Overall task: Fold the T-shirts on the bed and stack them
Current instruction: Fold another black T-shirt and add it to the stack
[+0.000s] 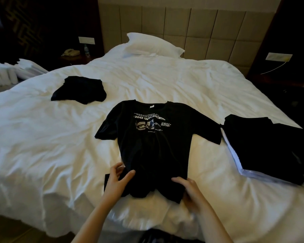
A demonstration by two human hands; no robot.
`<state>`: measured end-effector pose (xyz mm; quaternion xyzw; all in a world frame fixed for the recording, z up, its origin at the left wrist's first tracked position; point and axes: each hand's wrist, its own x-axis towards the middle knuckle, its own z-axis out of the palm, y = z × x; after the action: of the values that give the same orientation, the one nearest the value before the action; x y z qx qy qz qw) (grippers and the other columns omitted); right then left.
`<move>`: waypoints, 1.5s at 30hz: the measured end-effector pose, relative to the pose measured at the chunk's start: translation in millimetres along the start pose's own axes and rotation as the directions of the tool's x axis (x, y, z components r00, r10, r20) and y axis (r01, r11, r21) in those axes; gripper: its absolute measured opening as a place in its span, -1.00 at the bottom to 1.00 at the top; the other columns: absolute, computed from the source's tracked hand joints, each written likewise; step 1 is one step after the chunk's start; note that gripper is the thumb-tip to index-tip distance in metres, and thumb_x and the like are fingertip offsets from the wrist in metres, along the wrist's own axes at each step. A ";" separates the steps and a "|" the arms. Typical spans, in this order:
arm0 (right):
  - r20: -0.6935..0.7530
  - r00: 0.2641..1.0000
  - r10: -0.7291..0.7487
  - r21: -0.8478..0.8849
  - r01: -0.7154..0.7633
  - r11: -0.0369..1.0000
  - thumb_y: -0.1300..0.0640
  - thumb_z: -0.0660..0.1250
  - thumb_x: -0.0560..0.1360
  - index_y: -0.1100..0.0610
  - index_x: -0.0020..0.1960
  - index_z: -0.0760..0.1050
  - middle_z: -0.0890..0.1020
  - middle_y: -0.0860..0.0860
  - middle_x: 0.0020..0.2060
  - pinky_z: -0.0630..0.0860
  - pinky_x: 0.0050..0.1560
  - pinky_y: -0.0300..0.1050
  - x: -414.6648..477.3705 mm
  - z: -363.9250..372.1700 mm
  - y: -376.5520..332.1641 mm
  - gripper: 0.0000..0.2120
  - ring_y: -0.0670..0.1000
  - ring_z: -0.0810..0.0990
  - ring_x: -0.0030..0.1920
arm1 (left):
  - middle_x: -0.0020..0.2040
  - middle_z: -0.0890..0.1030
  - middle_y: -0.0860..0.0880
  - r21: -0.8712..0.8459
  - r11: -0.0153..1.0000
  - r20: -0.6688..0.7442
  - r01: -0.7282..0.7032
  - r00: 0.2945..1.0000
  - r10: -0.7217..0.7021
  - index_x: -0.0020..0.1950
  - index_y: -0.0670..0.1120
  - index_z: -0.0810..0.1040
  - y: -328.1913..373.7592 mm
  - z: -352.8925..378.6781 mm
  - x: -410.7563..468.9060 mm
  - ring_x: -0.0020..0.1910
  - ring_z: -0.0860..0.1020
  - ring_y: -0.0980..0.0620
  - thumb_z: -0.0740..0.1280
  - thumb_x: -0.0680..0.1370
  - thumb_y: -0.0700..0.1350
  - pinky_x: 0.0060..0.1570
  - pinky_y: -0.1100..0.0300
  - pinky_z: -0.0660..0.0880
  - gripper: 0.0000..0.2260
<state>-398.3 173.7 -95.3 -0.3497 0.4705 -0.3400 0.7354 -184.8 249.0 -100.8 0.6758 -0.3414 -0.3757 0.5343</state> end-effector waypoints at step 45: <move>-0.327 0.939 -0.110 -0.055 0.097 0.994 0.13 0.39 0.49 0.26 0.32 0.43 0.58 0.17 0.16 0.53 0.10 0.04 -84.6 -4.2 58.1 -0.56 0.20 0.57 0.13 | 0.36 0.25 -0.08 0.722 0.677 0.191 -0.145 0.982 0.007 0.46 0.00 0.09 5.0 39.0 -77.4 0.35 0.27 -0.17 0.39 0.41 0.22 0.26 -0.05 0.34 -0.23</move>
<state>-419.9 273.5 -106.7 -0.3260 0.5740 -0.4228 0.6209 -256.6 296.6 -90.6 0.7829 -0.5359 -0.2422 0.2031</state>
